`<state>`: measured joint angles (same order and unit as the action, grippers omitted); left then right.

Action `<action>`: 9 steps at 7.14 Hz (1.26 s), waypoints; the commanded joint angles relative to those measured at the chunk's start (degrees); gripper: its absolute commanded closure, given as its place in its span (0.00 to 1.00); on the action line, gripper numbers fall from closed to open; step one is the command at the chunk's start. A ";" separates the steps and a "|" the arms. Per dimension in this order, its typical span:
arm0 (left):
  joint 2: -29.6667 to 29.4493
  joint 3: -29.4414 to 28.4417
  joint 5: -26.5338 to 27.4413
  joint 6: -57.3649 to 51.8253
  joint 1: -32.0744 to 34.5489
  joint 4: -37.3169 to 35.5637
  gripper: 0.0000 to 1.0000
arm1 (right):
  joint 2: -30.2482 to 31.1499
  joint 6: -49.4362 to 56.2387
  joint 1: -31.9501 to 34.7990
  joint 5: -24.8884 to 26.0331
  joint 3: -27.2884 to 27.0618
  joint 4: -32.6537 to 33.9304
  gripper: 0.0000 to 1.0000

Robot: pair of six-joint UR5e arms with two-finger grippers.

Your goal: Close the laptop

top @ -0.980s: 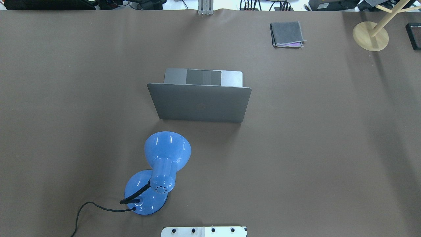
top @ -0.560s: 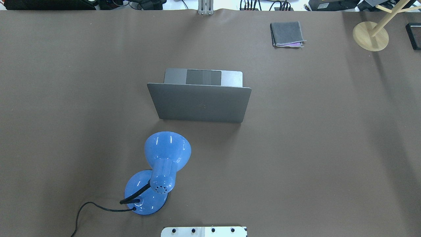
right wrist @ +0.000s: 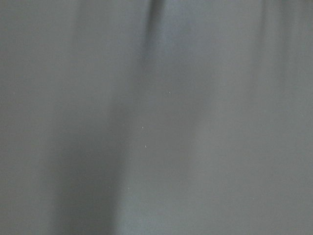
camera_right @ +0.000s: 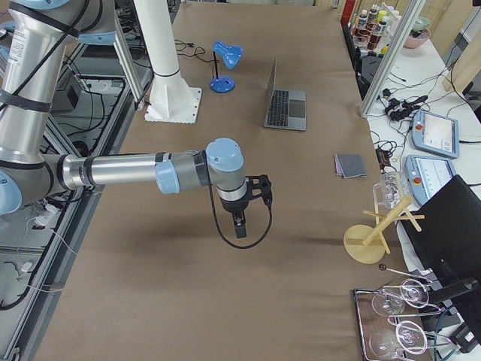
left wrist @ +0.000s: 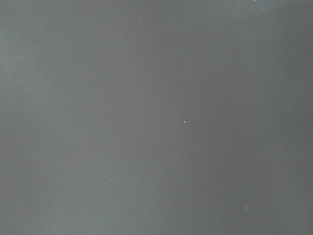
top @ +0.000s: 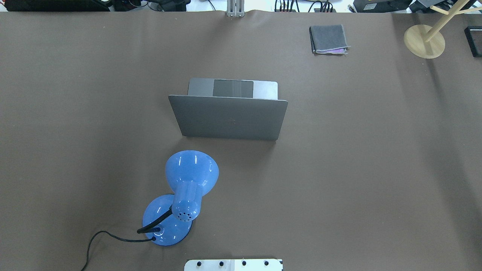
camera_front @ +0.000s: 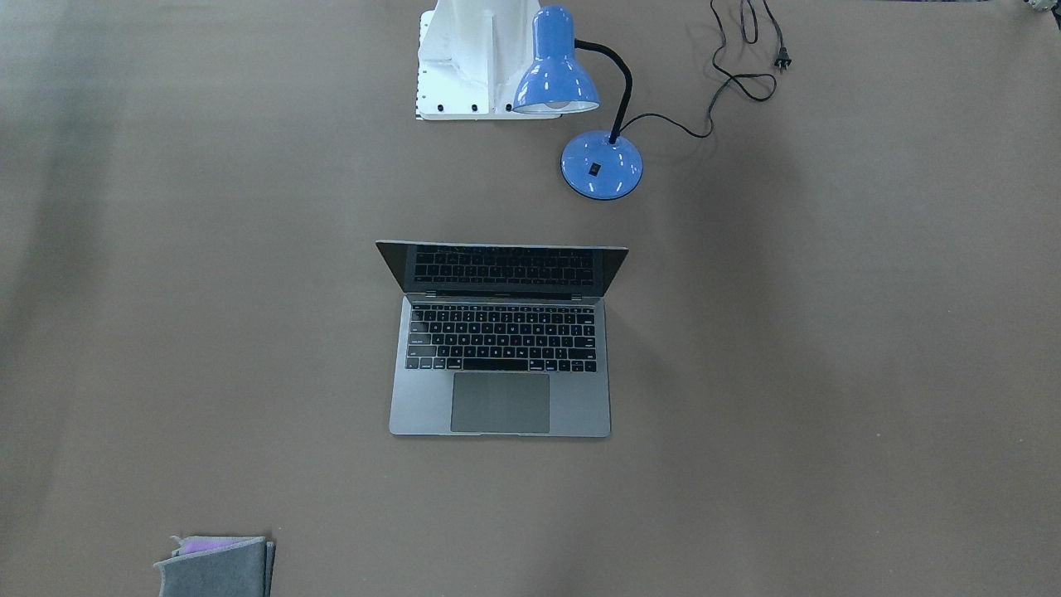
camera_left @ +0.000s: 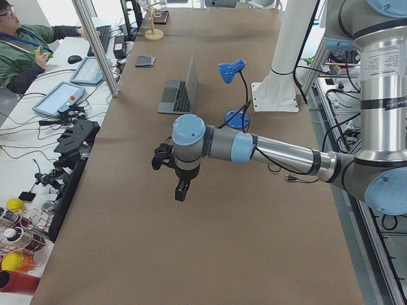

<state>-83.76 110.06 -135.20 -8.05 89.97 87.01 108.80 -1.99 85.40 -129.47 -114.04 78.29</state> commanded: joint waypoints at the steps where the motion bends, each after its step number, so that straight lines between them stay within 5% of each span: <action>1: -2.62 -1.32 0.11 0.14 -0.06 12.92 0.01 | -0.43 -0.29 -0.14 -0.08 -0.04 -6.20 0.00; 3: -3.60 -4.32 -0.41 -0.38 0.03 18.01 0.01 | -0.70 -0.82 -0.14 -1.48 0.22 -9.72 0.00; 6: -2.46 -5.72 -0.76 1.18 -0.58 29.31 0.01 | -0.96 -7.47 -2.25 -12.35 0.57 -10.78 0.03; 9: -4.13 -5.64 -2.35 18.44 -11.54 35.21 0.01 | -2.18 -28.50 -11.01 -12.65 0.57 -23.04 0.06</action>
<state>-87.42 104.45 -137.32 2.63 82.73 118.73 107.40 -20.24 78.47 -142.12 -113.42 60.95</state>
